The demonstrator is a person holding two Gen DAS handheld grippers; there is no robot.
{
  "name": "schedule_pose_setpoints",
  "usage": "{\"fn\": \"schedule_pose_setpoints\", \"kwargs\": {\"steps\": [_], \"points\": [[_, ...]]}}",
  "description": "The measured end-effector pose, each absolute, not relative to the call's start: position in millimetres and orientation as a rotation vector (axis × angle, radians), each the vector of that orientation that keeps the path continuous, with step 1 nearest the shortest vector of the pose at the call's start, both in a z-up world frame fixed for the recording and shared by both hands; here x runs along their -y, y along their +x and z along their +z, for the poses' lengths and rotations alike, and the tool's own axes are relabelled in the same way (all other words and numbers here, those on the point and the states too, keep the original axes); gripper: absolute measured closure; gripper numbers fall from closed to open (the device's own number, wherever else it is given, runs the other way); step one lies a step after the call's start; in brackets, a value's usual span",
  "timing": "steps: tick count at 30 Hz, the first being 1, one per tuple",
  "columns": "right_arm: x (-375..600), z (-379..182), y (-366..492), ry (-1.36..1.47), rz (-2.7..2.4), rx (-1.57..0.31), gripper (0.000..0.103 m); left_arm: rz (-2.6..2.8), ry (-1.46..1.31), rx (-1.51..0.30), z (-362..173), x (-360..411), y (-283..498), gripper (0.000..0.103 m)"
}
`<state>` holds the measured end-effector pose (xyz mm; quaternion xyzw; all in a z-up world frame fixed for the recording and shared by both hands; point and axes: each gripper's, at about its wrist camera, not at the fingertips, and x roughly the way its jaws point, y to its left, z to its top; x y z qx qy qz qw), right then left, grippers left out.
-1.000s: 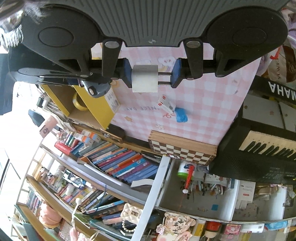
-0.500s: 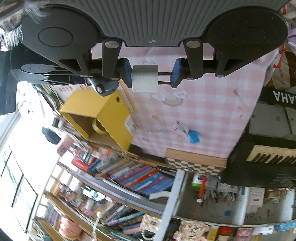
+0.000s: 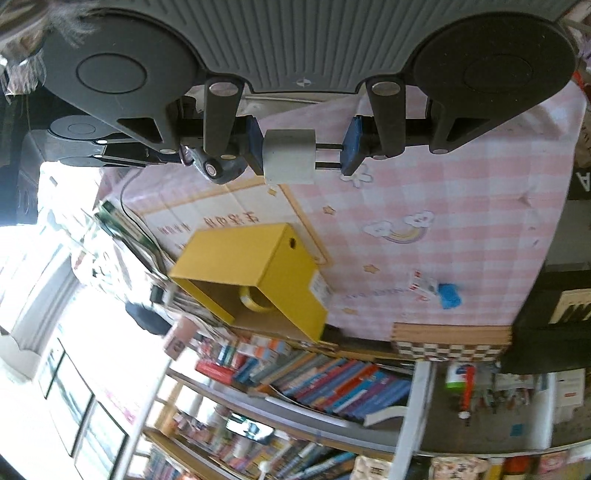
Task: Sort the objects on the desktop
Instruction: 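Lift the charger and toy truck and carry them toward the yellow box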
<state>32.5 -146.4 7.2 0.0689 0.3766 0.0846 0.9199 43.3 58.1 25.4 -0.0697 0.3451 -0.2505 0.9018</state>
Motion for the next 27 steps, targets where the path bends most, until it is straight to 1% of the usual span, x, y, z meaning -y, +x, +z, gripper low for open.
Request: {"fn": "schedule_pose_setpoints", "kwargs": {"steps": [15,27], "points": [[183,5,22,0.165,0.045,-0.785,0.059,-0.681,-0.104,-0.758,18,-8,58,0.063],[221,8,35,0.162,0.007,-0.797,0.059,-0.732,-0.102,-0.764,18,36,80,0.063]]}}
